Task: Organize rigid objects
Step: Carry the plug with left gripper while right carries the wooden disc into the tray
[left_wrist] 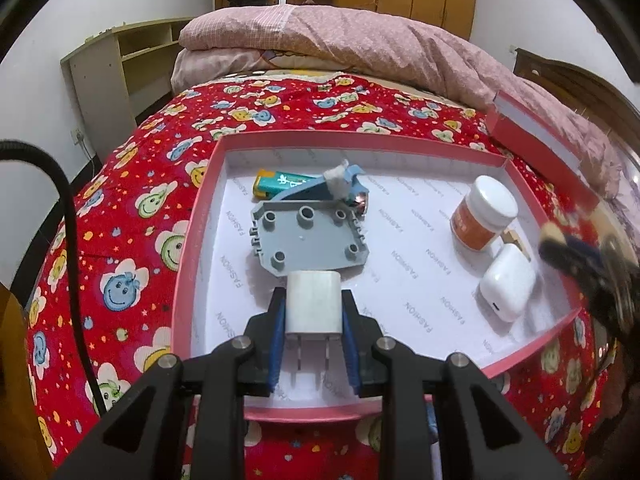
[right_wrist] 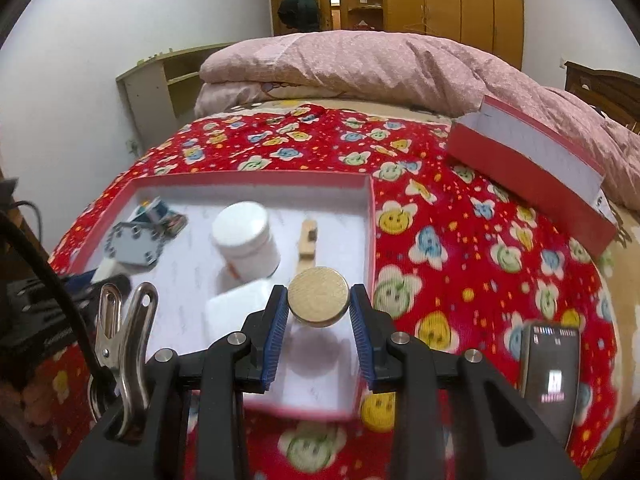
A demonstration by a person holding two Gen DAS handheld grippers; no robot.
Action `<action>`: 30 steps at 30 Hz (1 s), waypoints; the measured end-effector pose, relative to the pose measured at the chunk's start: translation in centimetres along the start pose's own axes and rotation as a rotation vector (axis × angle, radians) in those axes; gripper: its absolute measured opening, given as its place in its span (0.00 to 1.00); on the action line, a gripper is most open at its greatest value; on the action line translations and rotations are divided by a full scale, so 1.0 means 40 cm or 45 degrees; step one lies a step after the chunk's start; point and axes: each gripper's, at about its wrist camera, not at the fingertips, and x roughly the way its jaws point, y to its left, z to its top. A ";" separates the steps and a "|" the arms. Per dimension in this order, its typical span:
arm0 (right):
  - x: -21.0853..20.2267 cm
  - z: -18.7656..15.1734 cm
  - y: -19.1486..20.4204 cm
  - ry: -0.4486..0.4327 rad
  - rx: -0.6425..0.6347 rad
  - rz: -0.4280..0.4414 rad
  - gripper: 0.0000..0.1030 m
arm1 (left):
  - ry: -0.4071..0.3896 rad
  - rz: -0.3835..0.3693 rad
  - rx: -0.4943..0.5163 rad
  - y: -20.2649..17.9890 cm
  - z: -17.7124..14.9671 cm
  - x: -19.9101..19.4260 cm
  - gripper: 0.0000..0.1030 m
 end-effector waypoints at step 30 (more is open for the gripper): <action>0.044 0.054 0.007 -0.016 -0.035 0.008 0.51 | -0.008 -0.012 0.002 -0.015 -0.002 -0.025 0.59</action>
